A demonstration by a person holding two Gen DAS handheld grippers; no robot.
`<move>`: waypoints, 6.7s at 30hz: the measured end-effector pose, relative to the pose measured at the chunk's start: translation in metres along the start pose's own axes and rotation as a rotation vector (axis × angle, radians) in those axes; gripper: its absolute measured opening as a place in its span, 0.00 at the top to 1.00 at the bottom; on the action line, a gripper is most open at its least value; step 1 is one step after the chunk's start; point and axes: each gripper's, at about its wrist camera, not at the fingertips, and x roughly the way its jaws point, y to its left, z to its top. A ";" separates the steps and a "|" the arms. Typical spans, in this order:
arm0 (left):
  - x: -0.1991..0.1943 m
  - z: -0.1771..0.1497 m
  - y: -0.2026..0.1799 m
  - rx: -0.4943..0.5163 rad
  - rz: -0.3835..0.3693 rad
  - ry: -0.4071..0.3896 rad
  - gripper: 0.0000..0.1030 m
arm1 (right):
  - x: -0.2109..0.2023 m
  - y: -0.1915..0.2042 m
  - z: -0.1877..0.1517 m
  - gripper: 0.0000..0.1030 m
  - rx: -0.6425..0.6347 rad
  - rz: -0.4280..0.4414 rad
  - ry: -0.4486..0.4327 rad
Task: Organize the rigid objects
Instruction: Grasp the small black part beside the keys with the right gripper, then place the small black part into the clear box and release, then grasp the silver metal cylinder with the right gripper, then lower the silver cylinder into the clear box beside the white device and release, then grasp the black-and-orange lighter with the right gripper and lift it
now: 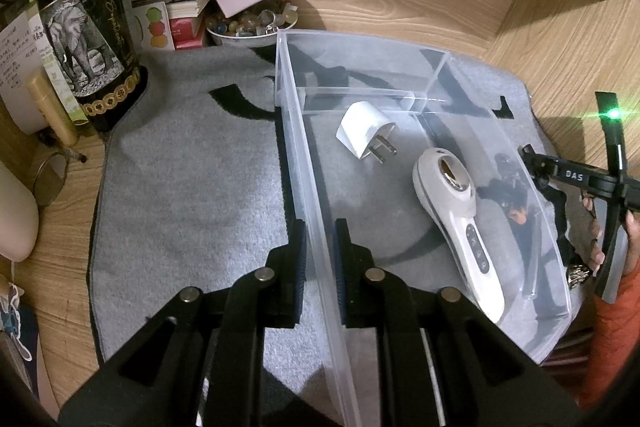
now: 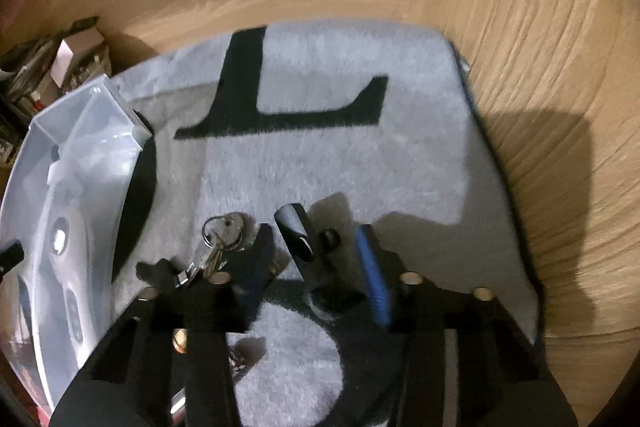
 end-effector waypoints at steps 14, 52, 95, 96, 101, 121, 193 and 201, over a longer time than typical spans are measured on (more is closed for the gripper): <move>0.000 0.001 0.000 -0.001 0.001 0.000 0.88 | -0.030 0.018 0.000 0.80 -0.040 0.003 -0.095; 0.000 0.001 -0.002 -0.003 0.003 0.002 0.88 | -0.042 0.213 -0.011 0.79 -0.492 0.255 -0.083; 0.000 0.002 -0.004 0.005 0.009 0.004 0.88 | -0.049 0.079 -0.068 0.62 -0.208 -0.026 -0.049; 0.000 0.002 -0.004 0.006 0.009 0.004 0.88 | -0.044 0.079 -0.072 0.62 -0.203 -0.019 -0.029; 0.000 0.002 -0.005 0.001 0.010 0.002 0.88 | -0.031 0.072 -0.087 0.62 -0.170 0.027 0.012; 0.000 0.002 -0.006 0.001 0.010 0.003 0.88 | -0.053 0.068 -0.078 0.86 -0.098 -0.007 -0.144; -0.002 -0.001 -0.009 0.007 0.016 0.002 0.88 | -0.085 0.178 -0.011 0.49 -0.387 0.141 -0.232; -0.002 -0.001 -0.010 0.007 0.015 0.002 0.88 | -0.096 0.114 0.000 0.45 -0.228 0.046 -0.265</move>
